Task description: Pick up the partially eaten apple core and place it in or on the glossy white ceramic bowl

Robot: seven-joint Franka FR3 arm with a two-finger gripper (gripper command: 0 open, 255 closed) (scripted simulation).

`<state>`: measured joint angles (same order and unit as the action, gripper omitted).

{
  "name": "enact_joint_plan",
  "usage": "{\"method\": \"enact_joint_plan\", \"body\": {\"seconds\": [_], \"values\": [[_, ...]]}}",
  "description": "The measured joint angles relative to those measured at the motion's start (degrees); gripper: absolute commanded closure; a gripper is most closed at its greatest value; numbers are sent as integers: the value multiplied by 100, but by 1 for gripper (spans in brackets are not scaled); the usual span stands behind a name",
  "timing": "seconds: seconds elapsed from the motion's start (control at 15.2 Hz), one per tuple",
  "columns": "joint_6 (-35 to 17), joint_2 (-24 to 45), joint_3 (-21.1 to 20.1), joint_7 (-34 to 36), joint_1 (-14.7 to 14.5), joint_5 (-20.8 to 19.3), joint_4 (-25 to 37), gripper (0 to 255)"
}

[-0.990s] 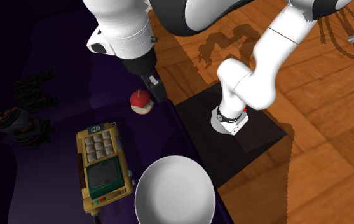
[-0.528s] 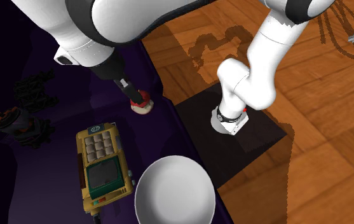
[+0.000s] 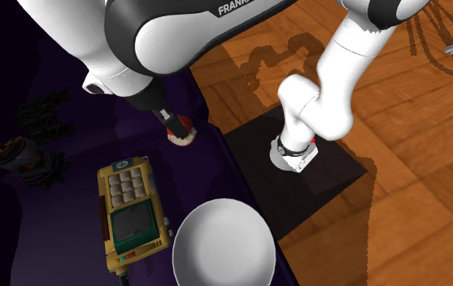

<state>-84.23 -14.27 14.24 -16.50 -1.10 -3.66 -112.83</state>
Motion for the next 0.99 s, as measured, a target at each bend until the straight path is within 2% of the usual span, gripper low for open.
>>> {"method": "enact_joint_plan", "body": {"seconds": [0.26, 0.33, 0.99], "values": [[-9, -2, 0, 1, 0, 0, -11, 0], [-9, -2, 0, 1, 0, 0, -11, 255], [-3, -20, -21, -11, -11, 45, 26, 255]]}}
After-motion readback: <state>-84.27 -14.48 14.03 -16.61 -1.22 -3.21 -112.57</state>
